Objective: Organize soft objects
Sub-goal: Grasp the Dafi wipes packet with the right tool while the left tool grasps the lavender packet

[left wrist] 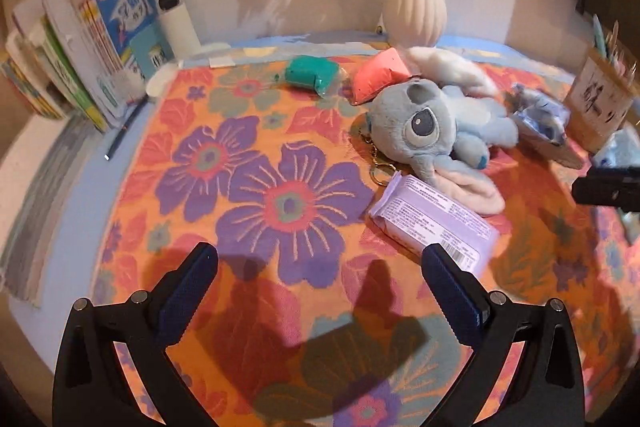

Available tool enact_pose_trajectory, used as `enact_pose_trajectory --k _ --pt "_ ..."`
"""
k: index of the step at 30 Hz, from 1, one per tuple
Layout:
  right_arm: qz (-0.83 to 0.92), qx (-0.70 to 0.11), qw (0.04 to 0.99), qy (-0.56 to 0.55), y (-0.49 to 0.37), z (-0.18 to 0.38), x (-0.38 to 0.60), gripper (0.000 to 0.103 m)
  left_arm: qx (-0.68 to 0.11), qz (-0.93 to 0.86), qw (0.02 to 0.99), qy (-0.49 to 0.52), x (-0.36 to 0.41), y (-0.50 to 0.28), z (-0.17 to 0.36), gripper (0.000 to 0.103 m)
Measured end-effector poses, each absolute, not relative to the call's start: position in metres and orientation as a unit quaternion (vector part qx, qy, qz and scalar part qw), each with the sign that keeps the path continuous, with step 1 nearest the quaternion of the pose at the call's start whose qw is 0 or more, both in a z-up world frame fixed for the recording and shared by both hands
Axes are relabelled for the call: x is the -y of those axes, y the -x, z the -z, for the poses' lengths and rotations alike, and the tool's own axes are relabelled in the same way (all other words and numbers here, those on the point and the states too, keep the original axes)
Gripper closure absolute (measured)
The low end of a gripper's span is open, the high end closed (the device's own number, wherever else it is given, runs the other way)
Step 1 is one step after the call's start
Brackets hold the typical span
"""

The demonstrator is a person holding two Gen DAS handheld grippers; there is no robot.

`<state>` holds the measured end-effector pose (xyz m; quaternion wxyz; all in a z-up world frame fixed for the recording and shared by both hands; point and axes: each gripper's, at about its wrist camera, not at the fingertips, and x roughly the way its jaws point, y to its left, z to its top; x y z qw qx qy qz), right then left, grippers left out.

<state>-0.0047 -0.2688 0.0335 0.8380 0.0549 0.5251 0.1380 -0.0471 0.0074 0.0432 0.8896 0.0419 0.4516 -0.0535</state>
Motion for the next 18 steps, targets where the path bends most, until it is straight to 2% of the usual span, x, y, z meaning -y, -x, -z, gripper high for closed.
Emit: enact_pose_trajectory --k 3,5,9,14,18 --pt "-0.092 -0.528 0.842 -0.066 0.004 -0.031 0.280 0.018 -0.467 0.123 0.875 0.034 -0.004 0.045 -0.044 0.001" --pt "-0.087 -0.533 0.834 -0.111 0.000 -0.028 0.293 0.018 -0.482 0.157 0.858 0.082 0.006 0.036 -0.039 0.001" --pt "-0.076 -0.530 0.818 -0.208 -0.013 -0.024 0.315 0.017 -0.514 0.117 0.842 0.114 0.027 0.019 -0.020 0.001" --pt "-0.058 -0.514 0.798 -0.308 -0.037 -0.019 0.326 0.008 -0.503 0.072 0.860 0.045 0.053 0.018 -0.013 0.003" --pt "-0.038 -0.510 0.804 -0.304 -0.058 -0.015 0.311 0.008 -0.486 0.053 0.872 -0.023 0.063 0.028 -0.009 0.022"
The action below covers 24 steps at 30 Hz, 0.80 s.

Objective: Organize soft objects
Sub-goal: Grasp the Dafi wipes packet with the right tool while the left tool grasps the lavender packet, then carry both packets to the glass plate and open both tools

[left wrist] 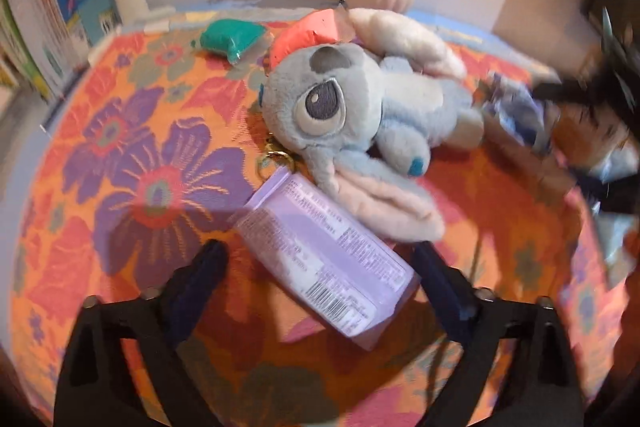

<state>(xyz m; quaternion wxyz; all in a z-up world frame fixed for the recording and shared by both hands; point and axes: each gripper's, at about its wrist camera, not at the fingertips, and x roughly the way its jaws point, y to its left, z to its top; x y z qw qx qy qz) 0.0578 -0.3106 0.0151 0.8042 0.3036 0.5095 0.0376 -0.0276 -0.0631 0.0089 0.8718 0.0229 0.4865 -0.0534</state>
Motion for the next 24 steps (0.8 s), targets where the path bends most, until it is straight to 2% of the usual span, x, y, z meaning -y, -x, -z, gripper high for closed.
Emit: enact_pose_trajectory --k 2,4,6,9,12,19,24 --pt "-0.018 -0.508 0.818 -0.270 -0.065 -0.012 0.298 0.008 -0.473 0.062 0.878 -0.034 0.059 0.035 -0.011 0.034" --pt "-0.002 -0.498 0.837 -0.226 -0.068 -0.012 0.287 0.008 -0.467 0.066 0.881 -0.040 0.054 0.039 -0.012 0.053" --pt "0.005 -0.487 0.850 -0.201 -0.067 -0.013 0.283 0.029 -0.464 0.074 0.882 -0.035 0.043 0.042 -0.014 0.061" --pt "-0.005 -0.474 0.862 -0.181 -0.060 -0.015 0.286 0.039 -0.458 0.104 0.883 -0.006 0.027 0.043 -0.016 0.063" --pt "-0.025 -0.464 0.863 -0.195 -0.045 -0.018 0.293 0.042 -0.453 0.128 0.882 0.031 0.018 0.046 -0.015 0.063" --pt "-0.039 -0.426 0.884 -0.187 0.005 -0.041 0.299 0.042 -0.443 0.141 0.885 0.040 0.019 0.059 -0.022 0.063" --pt "-0.044 -0.387 0.908 -0.156 0.033 -0.080 0.298 0.042 -0.411 0.177 0.893 0.054 0.024 0.074 -0.046 0.063"
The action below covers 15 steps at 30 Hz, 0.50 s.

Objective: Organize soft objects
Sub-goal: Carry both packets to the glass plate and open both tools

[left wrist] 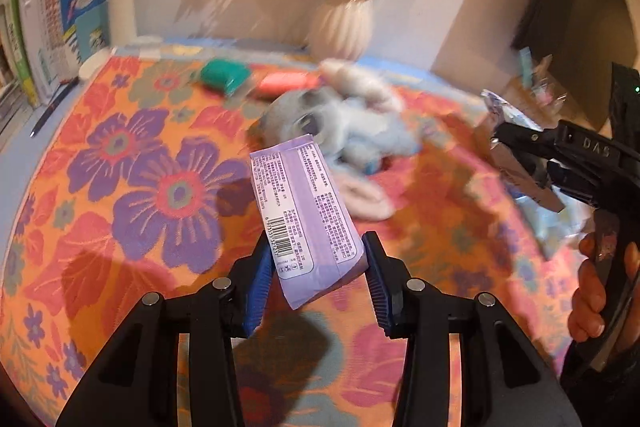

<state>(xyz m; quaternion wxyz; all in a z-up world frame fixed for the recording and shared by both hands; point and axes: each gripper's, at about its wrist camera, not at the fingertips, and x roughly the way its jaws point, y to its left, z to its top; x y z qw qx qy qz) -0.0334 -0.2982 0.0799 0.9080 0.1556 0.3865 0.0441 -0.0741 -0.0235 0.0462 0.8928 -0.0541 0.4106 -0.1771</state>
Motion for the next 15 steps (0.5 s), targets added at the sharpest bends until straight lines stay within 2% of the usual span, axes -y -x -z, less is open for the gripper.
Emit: enact_pose_trajectory --k 9,15 --pt "-0.033 -0.304 0.944 -0.120 0.079 -0.145 0.314 0.042 -0.330 0.240 0.913 0.022 0.067 0.095 -0.116 0.063" --pt "0.029 -0.268 0.957 -0.110 0.104 -0.173 0.355 0.042 -0.290 0.301 0.908 -0.004 0.128 0.090 -0.163 0.063"
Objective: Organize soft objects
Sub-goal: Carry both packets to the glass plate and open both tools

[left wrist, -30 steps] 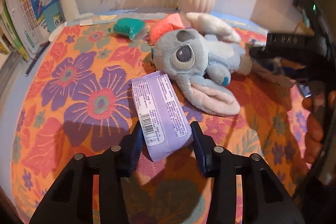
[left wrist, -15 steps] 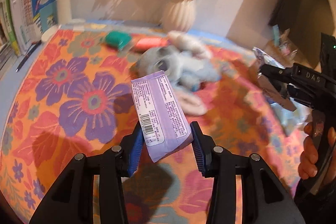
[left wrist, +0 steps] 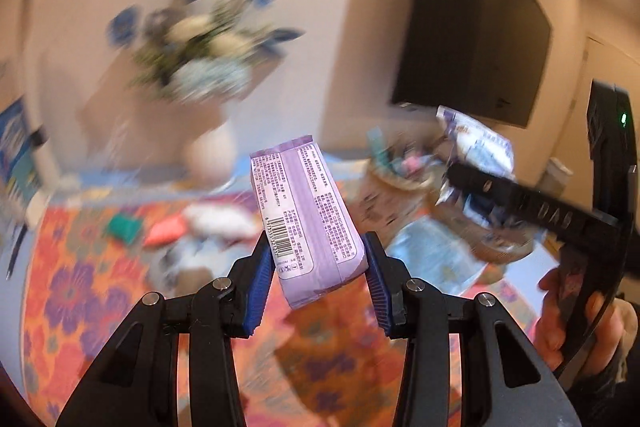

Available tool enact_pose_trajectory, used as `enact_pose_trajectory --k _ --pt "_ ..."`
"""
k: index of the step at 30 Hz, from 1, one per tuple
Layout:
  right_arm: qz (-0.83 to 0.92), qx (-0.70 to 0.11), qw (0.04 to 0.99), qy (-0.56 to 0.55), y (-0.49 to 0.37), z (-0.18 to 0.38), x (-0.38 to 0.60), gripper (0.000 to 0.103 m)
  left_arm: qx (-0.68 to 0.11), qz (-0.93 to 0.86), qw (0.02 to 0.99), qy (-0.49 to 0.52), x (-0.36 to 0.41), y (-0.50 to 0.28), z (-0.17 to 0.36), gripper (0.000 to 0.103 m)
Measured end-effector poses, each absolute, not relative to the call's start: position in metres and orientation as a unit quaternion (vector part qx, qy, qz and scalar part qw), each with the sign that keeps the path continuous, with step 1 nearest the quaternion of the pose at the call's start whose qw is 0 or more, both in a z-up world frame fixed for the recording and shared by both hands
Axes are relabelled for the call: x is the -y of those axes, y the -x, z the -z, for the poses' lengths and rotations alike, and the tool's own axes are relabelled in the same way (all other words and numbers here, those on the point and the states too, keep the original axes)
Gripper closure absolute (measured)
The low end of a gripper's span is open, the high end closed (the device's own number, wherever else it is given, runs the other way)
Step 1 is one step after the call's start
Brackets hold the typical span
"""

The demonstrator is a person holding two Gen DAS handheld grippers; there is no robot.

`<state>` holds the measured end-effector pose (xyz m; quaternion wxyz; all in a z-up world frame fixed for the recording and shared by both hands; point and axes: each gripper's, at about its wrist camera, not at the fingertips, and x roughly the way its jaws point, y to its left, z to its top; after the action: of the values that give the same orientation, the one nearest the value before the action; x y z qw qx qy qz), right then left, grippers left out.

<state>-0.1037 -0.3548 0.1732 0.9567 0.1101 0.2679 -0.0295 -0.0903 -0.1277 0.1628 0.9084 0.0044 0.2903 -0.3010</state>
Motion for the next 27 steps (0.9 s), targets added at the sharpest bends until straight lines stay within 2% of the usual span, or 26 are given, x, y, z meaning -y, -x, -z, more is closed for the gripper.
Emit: enact_pose_trajectory --k 9,13,16,20,21,22,24,27 --pt "0.134 -0.251 0.940 -0.188 0.116 -0.181 0.466 0.041 -0.285 0.385 0.877 -0.044 0.264 0.069 -0.191 0.063" --pt "0.176 -0.261 0.916 -0.249 0.109 -0.165 0.525 0.038 -0.277 0.395 0.871 -0.097 0.329 0.071 -0.179 0.063" --pt "0.177 -0.305 0.886 -0.300 0.088 -0.136 0.566 0.038 -0.285 0.412 0.857 -0.121 0.366 0.068 -0.164 0.063" --pt "0.194 -0.319 0.875 -0.307 0.074 -0.118 0.590 0.038 -0.303 0.422 0.846 -0.122 0.399 0.056 -0.147 0.061" --pt "0.194 -0.327 0.869 -0.316 0.071 -0.114 0.595 0.034 -0.305 0.423 0.845 -0.119 0.405 0.052 -0.142 0.058" --pt "0.193 -0.328 0.865 -0.326 0.070 -0.112 0.599 0.033 -0.305 0.425 0.844 -0.117 0.410 0.048 -0.139 0.042" --pt "0.195 -0.320 0.862 -0.342 0.076 -0.109 0.606 0.032 -0.308 0.421 0.845 -0.119 0.417 0.045 -0.131 0.019" --pt "0.203 -0.315 0.862 -0.341 0.088 -0.110 0.606 0.032 -0.304 0.429 0.843 -0.115 0.415 0.046 -0.126 0.019"
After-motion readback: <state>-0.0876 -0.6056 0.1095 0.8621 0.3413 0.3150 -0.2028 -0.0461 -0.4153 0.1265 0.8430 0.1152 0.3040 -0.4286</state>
